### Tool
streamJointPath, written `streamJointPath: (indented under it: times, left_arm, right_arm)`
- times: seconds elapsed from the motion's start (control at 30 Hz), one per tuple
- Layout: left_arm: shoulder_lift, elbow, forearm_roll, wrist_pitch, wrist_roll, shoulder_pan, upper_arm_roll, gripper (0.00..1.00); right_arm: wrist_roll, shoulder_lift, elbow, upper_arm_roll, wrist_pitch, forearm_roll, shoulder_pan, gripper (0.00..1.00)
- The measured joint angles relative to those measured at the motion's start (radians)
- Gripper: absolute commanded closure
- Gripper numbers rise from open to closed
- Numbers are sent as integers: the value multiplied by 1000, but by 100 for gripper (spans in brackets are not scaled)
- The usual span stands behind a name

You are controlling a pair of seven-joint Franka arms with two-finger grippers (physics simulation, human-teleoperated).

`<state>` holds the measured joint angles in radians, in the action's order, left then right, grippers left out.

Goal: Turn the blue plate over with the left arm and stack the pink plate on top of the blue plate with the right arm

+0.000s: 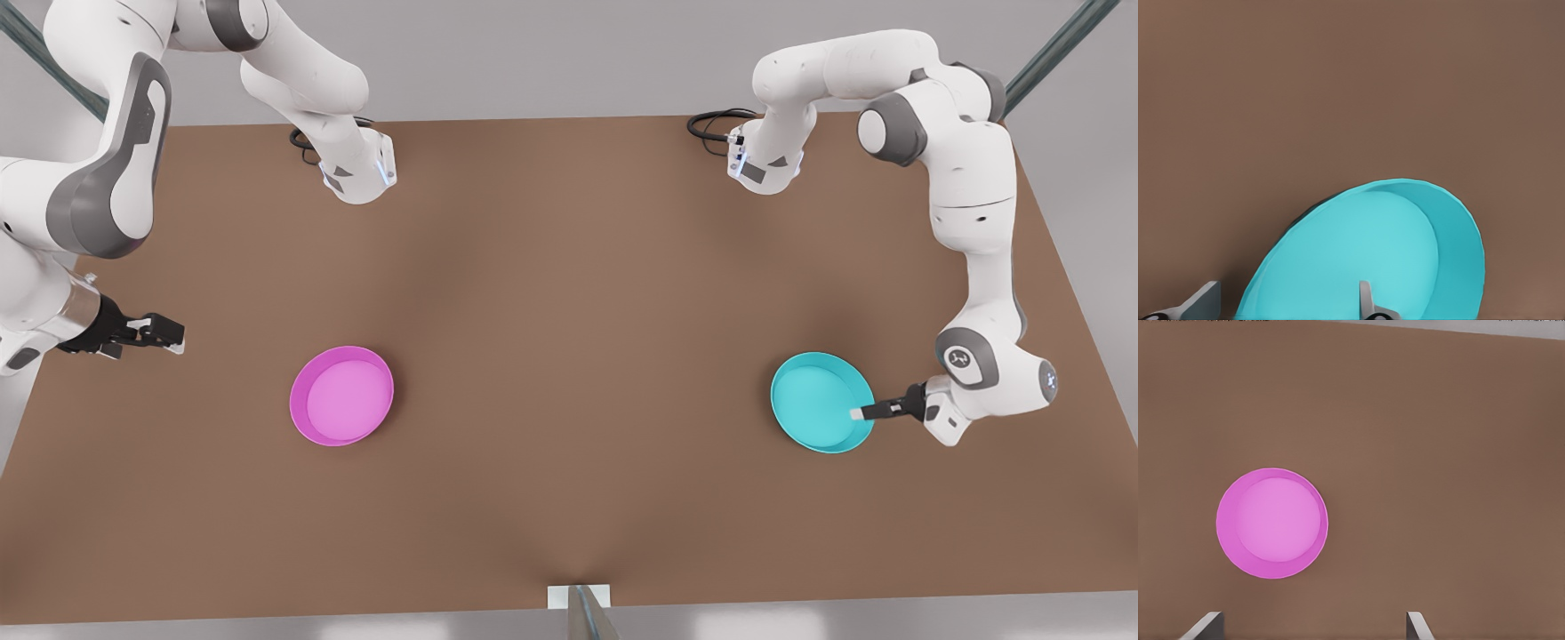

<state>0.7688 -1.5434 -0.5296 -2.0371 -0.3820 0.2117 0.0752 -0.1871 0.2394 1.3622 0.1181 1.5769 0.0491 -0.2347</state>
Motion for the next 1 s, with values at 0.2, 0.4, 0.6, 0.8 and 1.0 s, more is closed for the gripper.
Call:
streamJointPath:
  times: [0.2, 0.4, 0.6, 0.8, 1.0]
  left_arm:
    - [17, -1, -3, -18, -122, 0, 12, 24]
    - [21, -3, -4, -6, -160, 0, 21, 44]
    - [32, -3, -9, -15, -170, 0, 20, 59]
    - [37, -3, -30, -18, -227, 0, 20, 64]
    - [40, -1, -38, -48, -262, 0, 20, 68]
  right_arm:
    - [0, 0, 0, 0, 2, 0, 0, 0]
    - [0, 0, -1, 0, 2, 0, 0, 0]
    - [0, 0, -2, 0, 2, -1, 0, 0]
    - [0, 3, -2, 0, 2, -1, 0, 0]
    - [0, 3, -6, 0, 2, 3, -2, 0]
